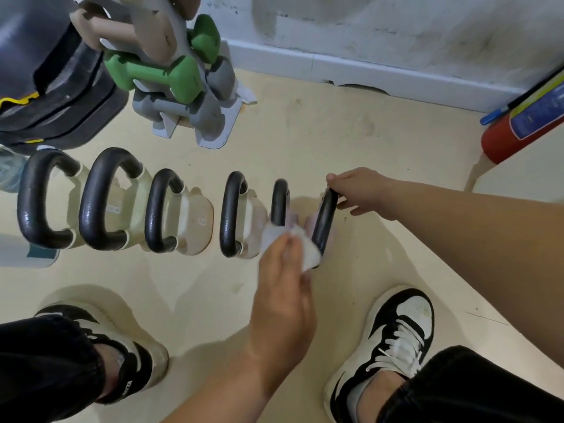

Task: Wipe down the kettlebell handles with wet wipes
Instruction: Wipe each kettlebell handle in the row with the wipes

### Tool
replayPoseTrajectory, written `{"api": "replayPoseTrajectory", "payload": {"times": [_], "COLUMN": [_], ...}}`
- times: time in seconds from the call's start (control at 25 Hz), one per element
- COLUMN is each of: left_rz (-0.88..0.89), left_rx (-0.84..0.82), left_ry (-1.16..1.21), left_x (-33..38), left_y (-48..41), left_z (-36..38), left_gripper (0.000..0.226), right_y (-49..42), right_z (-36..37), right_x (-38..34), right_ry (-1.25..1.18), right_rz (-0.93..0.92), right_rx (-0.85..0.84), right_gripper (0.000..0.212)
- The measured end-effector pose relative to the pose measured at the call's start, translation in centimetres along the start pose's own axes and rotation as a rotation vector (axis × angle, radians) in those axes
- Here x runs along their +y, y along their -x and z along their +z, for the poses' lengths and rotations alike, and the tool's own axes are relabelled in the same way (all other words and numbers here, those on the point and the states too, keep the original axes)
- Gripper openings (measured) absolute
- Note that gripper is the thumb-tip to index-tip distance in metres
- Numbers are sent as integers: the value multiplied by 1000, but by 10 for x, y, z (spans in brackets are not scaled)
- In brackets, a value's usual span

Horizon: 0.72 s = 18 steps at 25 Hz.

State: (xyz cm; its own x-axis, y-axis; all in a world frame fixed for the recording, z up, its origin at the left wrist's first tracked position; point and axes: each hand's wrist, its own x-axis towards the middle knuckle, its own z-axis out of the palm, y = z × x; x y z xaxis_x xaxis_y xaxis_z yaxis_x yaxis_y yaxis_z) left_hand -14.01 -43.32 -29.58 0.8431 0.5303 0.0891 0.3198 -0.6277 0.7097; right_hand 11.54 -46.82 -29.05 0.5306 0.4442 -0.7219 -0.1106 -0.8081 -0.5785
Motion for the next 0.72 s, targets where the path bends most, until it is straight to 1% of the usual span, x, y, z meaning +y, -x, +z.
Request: {"api": "replayPoseTrajectory", "payload": {"times": [0.04,0.08,0.12,0.16,0.2,0.28,0.32,0.4,0.48,0.56,0.6,0.64,0.72], "left_rz": [111,138,104,50,20,25,23,-46,-239,-318,-308,-244,-91], "left_rx": [-97,-230,-346,-415,-431,-395,-408,-477,-518,-525,-509,-464,-294], "left_ry": [-58,-137,-210,-278,-322,-379,-406,-398,-309,-278,-343,-388,-409], "left_x": [14,27,34,34,30,18,15,20,33,37,39,36,33], "left_y": [-8,-16,-25,-35,-44,-63,-76,-110,-147,-167,-169,-162,-116], "left_z": [6,14,23,31,39,48,50,53,62,69,68,68,64], "left_gripper": [52,58,64,69,70,62,55,58,58,59,60,62,68], "right_y": [1,2,3,4,4,3,3,3,1,-3,-5,-7,-8], "right_z": [-1,-1,-2,-5,-8,-14,-17,-18,-19,-20,-20,-19,-16], "right_x": [0,0,-1,-1,-2,-3,-5,-11,-18,-21,-21,-20,-16], "right_ry": [-26,-46,-62,-86,-109,-111,-104,-87,-99,-119,-111,-99,-70], "right_rz": [12,30,46,62,76,93,99,106,93,76,81,91,110], "right_rx": [-5,-18,-42,-70,-97,-135,-146,-151,-85,11,34,35,-11], "right_gripper": [41,42,44,46,49,52,52,52,50,45,43,43,43]}}
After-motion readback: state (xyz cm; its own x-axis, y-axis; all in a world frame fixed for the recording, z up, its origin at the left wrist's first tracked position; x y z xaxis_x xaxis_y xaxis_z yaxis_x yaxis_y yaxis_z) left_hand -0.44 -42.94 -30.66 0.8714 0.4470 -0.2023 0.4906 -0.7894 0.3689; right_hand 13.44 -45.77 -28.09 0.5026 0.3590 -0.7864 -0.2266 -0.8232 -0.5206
